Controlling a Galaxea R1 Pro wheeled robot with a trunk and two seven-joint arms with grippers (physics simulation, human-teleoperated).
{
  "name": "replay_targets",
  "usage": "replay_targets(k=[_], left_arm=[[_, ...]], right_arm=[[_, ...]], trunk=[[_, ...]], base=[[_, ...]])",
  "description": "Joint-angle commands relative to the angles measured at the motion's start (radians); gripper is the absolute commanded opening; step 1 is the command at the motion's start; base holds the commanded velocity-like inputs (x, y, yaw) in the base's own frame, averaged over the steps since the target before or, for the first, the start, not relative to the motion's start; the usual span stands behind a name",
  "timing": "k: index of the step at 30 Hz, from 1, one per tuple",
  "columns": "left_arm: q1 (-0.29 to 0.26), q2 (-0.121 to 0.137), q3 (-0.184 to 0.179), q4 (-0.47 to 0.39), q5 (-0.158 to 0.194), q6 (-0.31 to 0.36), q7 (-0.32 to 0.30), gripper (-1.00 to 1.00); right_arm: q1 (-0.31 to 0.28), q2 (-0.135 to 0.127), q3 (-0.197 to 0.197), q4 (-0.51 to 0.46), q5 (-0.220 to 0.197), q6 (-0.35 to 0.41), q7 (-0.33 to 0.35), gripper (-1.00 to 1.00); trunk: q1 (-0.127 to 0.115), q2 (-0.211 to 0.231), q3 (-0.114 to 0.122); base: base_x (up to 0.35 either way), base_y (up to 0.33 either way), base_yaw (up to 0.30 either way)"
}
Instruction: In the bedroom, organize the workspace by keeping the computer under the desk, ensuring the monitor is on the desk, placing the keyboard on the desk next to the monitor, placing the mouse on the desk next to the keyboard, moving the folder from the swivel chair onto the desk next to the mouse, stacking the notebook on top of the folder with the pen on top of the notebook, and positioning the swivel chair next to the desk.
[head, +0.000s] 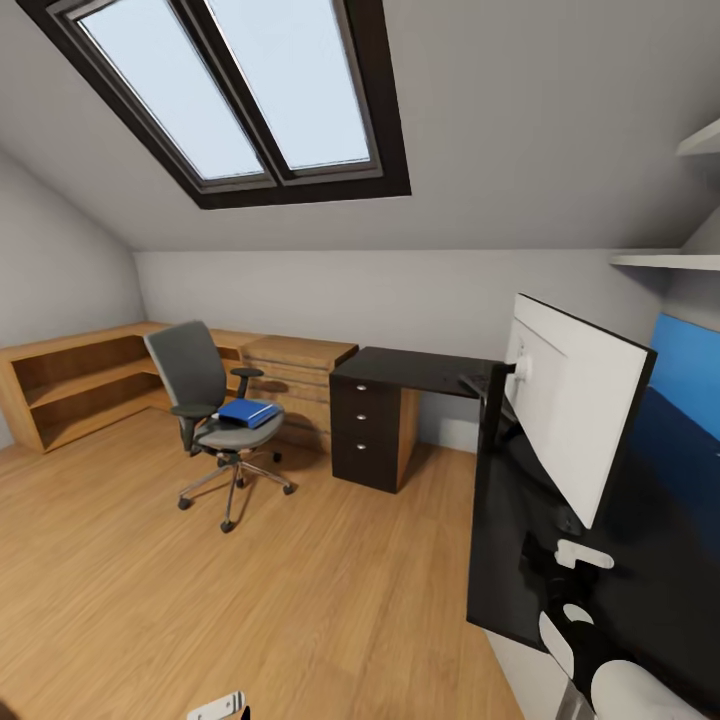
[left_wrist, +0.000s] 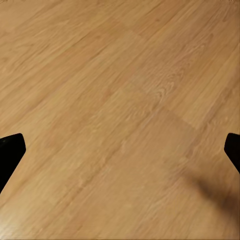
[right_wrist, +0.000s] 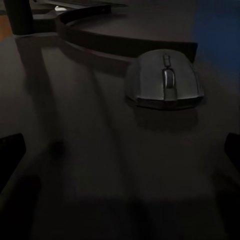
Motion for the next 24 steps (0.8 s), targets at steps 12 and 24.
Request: replay_targets(k=[12, 24], left_arm=[[-0.001, 0.0, 0.003, 0.0, -0.001, -0.002, 0.002, 1.0], [-0.001, 0.001, 0.003, 0.0, 0.0, -0.003, 0.002, 1.0]], right_arm=[[-0.001, -0.006, 0.0, 0.001, -0.001, -0.001, -0.001, 1.0], [-0.001, -0.014, -0.001, 0.001, -0.003, -0.001, -0.002, 1.0]], trunk=[[0.0, 0.0, -0.001], [0.0, 0.0, -0.001]], base=[[0.019, 0.0, 0.0], [0.001, -0.084, 0.0]])
